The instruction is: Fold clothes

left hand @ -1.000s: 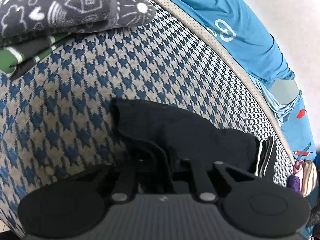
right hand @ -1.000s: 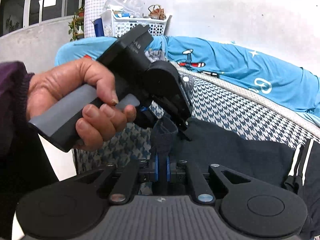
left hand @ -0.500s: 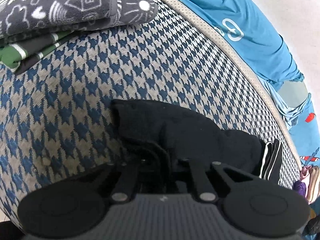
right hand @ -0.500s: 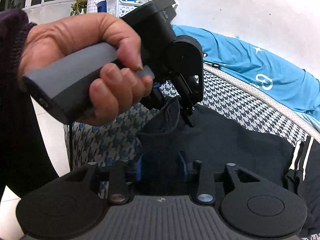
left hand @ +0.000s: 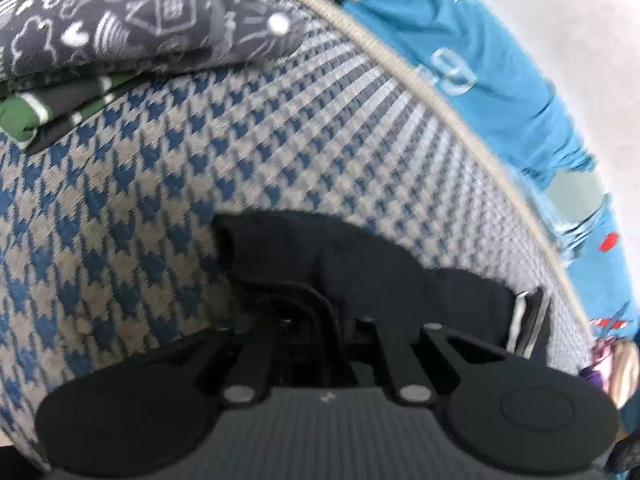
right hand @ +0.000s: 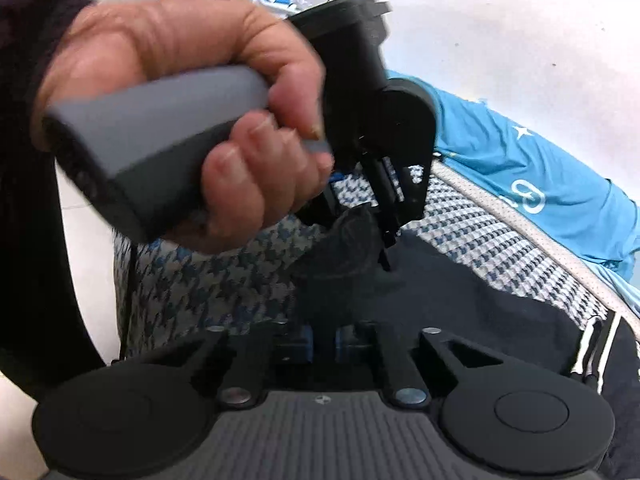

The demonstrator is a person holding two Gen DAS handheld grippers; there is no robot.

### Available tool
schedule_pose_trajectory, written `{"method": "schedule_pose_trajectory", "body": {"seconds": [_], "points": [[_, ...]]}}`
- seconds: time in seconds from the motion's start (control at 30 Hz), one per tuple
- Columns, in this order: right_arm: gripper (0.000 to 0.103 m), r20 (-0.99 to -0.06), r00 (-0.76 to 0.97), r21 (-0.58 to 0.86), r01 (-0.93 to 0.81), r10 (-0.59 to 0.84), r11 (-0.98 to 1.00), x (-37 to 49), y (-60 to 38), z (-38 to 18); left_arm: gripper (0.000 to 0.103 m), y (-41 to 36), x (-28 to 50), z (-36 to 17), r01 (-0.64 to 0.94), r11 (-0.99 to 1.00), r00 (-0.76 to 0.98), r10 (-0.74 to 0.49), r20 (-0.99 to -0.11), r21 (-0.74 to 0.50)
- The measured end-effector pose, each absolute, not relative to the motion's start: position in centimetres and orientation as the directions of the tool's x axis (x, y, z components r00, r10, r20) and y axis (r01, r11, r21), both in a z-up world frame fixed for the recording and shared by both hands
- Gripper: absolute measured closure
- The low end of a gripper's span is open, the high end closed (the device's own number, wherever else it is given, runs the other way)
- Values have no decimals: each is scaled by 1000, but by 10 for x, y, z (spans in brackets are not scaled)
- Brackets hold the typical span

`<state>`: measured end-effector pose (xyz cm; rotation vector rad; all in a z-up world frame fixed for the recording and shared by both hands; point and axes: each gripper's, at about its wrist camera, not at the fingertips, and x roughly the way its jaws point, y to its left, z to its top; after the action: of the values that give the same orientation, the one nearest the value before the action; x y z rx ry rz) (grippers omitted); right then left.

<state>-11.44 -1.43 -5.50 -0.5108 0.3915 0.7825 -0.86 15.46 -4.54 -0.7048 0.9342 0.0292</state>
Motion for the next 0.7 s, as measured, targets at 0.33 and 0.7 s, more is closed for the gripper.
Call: {"method": "schedule_pose_trajectory", "body": {"seconds": [0.33, 0.7], "points": [[97, -413, 742, -325, -662, 529, 675, -113, -48, -28, 98, 107, -11, -5, -146, 863, 713, -247, -656, -484], [97, -341, 835, -320, -535, 432, 782, -104, -108, -7, 98, 19, 0, 20, -4, 915, 760, -258, -596, -402]]}}
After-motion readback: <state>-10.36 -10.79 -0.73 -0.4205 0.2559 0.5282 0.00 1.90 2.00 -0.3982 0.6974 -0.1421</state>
